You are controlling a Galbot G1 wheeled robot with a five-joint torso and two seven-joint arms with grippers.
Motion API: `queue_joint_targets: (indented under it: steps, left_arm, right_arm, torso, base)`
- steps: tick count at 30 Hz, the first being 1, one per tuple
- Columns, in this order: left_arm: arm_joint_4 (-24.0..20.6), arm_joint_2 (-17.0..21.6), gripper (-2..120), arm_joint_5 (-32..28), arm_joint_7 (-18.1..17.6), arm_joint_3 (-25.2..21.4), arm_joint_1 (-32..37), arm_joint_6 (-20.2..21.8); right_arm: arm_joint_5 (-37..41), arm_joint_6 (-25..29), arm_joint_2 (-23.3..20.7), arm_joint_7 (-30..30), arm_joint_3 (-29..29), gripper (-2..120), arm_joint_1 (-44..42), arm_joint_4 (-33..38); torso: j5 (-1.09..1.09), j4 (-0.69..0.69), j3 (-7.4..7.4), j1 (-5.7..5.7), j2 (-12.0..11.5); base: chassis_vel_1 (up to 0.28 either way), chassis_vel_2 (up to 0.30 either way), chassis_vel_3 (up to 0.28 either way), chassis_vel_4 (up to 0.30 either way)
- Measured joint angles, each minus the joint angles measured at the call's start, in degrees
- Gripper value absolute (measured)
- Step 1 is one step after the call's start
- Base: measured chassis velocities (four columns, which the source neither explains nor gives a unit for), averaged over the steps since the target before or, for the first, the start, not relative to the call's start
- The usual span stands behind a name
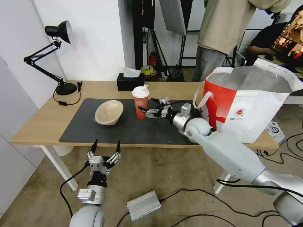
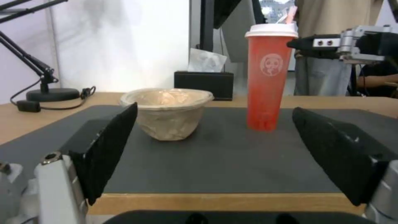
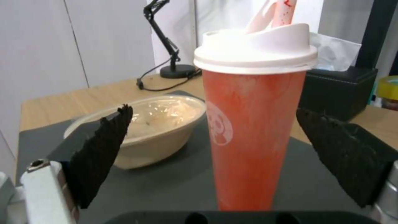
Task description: Pick up the trash from the table and place it into the takeout bag.
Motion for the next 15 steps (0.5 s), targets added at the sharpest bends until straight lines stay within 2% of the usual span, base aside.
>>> queue_joint_targets:
  steps: [15]
  left_arm:
    - [0.83, 0.05, 100, -0.25, 0.18, -0.11, -0.10, -0.42]
  right_arm:
    - [-1.96, 0.63, 4.81, -0.39, 1.03, 100, -0.01, -4.68]
  torso:
    - [0.00, 0.00, 0.00, 0.00, 0.01]
  base:
    - [0.000, 0.000, 0.000, 0.000]
